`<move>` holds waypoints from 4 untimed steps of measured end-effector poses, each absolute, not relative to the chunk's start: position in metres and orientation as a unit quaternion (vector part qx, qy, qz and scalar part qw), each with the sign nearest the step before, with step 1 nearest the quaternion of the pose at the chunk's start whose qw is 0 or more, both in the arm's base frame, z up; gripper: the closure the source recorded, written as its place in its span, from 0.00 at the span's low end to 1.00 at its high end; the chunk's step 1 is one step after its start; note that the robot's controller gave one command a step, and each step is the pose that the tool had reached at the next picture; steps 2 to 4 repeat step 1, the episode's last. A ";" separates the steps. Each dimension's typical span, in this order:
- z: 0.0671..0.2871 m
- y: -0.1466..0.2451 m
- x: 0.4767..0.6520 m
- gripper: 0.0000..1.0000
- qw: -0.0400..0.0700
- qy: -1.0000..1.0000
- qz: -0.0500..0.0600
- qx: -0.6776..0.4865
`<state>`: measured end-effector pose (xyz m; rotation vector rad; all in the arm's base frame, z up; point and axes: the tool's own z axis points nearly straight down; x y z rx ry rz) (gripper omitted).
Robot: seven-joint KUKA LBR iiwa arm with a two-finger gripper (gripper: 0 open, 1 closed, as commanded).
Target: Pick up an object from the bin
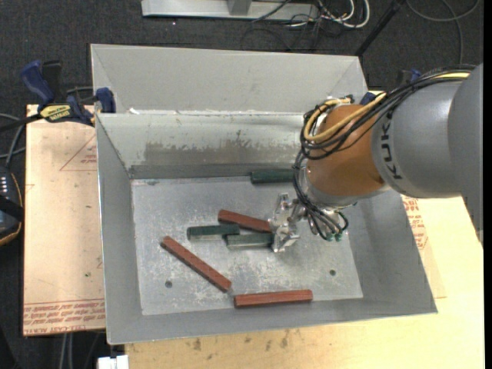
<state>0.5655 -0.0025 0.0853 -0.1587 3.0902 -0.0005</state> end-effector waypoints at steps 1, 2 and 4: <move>0.240 -0.014 0.578 1.00 0.004 0.999 0.000 -0.036; 0.240 -0.014 0.578 1.00 0.004 0.999 0.000 -0.036; 0.240 -0.014 0.578 1.00 0.004 0.999 0.000 -0.036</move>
Offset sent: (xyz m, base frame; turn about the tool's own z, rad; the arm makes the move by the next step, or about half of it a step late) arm 0.0000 0.0000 0.0000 0.0000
